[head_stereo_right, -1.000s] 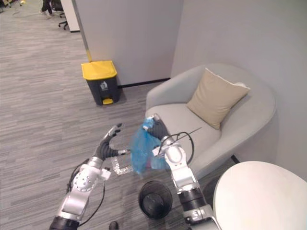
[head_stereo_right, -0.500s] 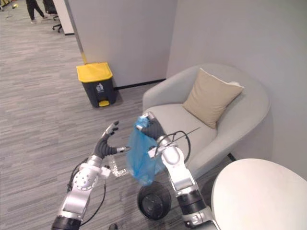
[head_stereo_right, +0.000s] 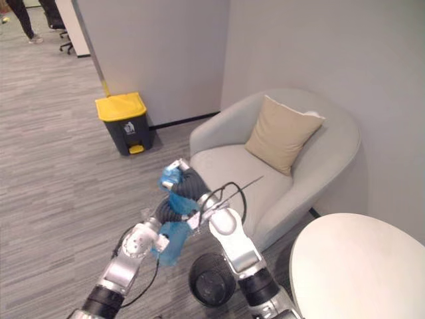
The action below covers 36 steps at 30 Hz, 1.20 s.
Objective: Gather rubbish on tea table into small bin, then transfer packed bag to large trash can.
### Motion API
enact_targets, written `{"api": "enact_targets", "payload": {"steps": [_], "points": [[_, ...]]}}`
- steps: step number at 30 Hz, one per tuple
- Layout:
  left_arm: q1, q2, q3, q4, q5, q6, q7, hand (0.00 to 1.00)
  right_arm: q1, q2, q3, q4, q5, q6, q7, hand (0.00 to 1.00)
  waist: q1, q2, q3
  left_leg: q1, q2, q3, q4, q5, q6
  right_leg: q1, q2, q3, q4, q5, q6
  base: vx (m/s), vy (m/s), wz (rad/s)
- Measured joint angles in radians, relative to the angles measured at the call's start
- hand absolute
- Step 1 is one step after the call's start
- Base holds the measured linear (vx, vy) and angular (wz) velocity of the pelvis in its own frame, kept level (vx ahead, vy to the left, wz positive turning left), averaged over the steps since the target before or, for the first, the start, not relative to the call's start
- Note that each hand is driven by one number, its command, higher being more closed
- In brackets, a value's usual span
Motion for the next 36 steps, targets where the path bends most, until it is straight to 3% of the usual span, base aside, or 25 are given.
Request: {"api": "enact_targets", "payload": {"steps": [10, 11, 19, 32, 33, 36], "points": [[-0.013, -0.02, -0.003, 0.045, 0.042, 0.063, 0.113, 0.0, -0.071, 0.0, 0.176, -0.001, 0.09, 0.04, -0.011, 1.0, -0.003, -0.003, -0.038, 0.001, 0.0, 0.006, 0.0, 0.0, 0.0, -0.009, 0.0, 0.011, 0.004, 0.002, 0.001, -0.01, 0.003, -0.02], [-0.013, -0.02, -0.003, 0.048, 0.041, 0.064, 0.118, 1.0, -0.073, 0.0, 0.184, -0.001, 0.101, 0.042, -0.011, 1.0, -0.004, -0.004, -0.041, 0.0, 0.0, 0.006, 0.0, 0.0, 0.0, -0.01, 0.0, 0.011, 0.005, 0.002, 0.001, 0.0, 0.0, 0.0], [-0.108, -0.02, -0.09, 0.144, 0.008, 0.053, 0.181, 1.0, -0.091, -0.076, 0.231, -0.071, 0.225, 0.058, -0.061, 1.0, -0.006, -0.004, -0.045, -0.006, 0.004, 0.007, 0.0, 0.001, -0.001, -0.015, 0.003, 0.016, 0.006, 0.007, -0.002, 0.0, 0.0, 0.0], [-0.123, -0.017, -0.125, 0.178, -0.08, 0.039, 0.204, 1.0, -0.108, -0.097, 0.246, -0.071, 0.242, 0.058, -0.062, 1.0, -0.012, -0.004, -0.044, -0.009, 0.029, 0.021, 0.005, -0.002, -0.013, -0.016, 0.028, 0.028, -0.01, 0.017, -0.017, 0.01, -0.009, -0.04], [-0.123, -0.017, -0.124, 0.177, -0.081, 0.037, 0.204, 1.0, -0.108, -0.097, 0.246, -0.071, 0.242, 0.058, -0.054, 0.0, -0.012, -0.004, -0.042, -0.009, 0.029, 0.021, 0.006, -0.002, -0.013, -0.015, 0.029, 0.028, -0.011, 0.017, -0.017, 0.0, 0.0, 0.0], [-0.123, -0.017, -0.117, 0.176, -0.097, 0.036, 0.202, 1.0, -0.108, -0.096, 0.245, -0.071, 0.231, 0.051, -0.03, 0.0, -0.013, -0.005, -0.04, -0.009, 0.029, 0.021, 0.006, -0.003, -0.013, -0.015, 0.029, 0.028, -0.012, 0.017, -0.017, 0.0, 0.0, 0.0]]}}
